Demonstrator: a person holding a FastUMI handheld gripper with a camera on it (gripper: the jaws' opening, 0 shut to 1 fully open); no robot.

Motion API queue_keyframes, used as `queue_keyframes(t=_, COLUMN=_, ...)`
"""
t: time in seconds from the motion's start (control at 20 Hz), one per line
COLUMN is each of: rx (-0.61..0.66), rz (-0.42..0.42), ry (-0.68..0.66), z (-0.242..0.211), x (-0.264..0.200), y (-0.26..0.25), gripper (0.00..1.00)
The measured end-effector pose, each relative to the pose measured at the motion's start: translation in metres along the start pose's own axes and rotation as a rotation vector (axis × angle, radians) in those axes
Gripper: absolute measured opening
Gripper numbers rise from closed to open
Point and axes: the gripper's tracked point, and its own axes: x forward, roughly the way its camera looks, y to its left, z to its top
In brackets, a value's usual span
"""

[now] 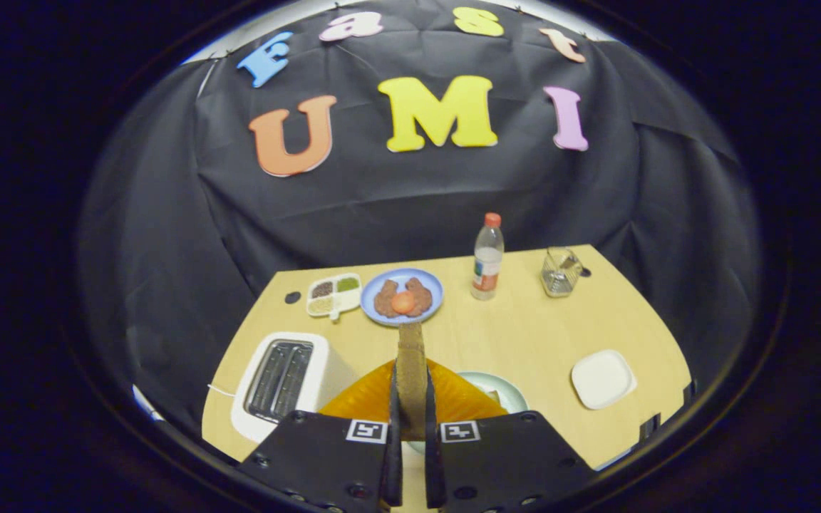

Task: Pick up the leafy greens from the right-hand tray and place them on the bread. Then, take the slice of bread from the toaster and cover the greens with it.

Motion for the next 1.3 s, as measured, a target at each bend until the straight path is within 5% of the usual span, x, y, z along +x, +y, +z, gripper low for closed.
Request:
queue_keyframes(t=0.4, rx=0.181, rz=0.003, ry=0.142, z=-0.056, x=0.061, y=-0.03, gripper=0.13)
queue_keyframes(t=1.05, rx=0.124, rz=-0.03, ry=0.209, z=-0.085, x=0.086, y=-0.077, gripper=0.16)
queue_keyframes(t=1.3, rx=0.076, rz=-0.049, ry=0.241, z=-0.094, x=0.095, y=-0.094, gripper=0.3)
